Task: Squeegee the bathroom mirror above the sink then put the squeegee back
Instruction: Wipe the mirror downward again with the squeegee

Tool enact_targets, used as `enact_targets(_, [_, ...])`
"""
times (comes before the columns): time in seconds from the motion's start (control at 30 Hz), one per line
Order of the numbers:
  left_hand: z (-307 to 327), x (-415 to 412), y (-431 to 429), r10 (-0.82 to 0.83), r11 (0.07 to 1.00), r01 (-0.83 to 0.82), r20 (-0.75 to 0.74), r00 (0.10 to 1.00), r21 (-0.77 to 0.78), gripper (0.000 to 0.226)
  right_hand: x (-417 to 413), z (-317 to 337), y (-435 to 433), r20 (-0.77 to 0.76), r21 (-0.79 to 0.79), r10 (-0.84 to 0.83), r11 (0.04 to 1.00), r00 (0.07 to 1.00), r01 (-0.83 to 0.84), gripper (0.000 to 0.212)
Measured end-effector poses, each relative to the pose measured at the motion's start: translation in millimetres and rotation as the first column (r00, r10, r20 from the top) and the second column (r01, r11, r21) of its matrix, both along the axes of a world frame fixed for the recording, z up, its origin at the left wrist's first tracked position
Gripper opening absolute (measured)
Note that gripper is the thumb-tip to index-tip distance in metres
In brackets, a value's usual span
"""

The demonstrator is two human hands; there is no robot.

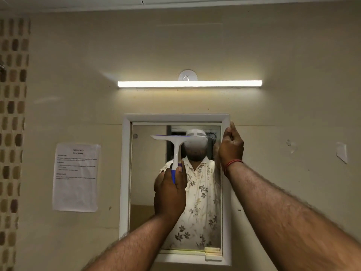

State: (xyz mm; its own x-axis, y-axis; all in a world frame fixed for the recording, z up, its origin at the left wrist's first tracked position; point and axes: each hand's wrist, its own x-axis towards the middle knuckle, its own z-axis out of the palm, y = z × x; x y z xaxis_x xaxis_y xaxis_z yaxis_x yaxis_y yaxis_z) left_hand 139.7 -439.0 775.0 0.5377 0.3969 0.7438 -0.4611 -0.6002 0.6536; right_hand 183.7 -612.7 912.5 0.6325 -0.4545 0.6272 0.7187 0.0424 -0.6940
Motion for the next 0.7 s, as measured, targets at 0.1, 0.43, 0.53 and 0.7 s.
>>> enact_targets(0.1, [-25.0, -11.4, -4.8, -0.013, 0.999, 0.015, -0.057, 0.998, 0.035, 0.071, -0.4, -5.1, 0.0, -0.004, -0.015, 0.000, 1.000, 1.000, 0.000, 0.042])
enact_targets(0.43, [-93.4, -27.0, -7.2, 0.042, 0.999, -0.038, -0.153, 0.987, 0.030, 0.072, 1.7, -37.6, -0.3, 0.000, -0.065, -0.048, 0.997, 0.999, 0.048, 0.042])
enact_targets(0.53, [-118.5, -29.7, -4.3, 0.062, 0.998, -0.061, -0.184, 0.981, 0.009, 0.079, 2.5, -46.4, -0.8, -0.017, -0.065, -0.031, 0.997, 0.999, 0.030, 0.043])
enact_targets(0.7, [-156.9, -38.3, -0.3, 0.127, 0.992, -0.123, -0.224, 0.966, 0.029, 0.077, 0.1, -61.0, -0.1, -0.016, -0.074, -0.047, 0.996, 0.999, 0.046, 0.043])
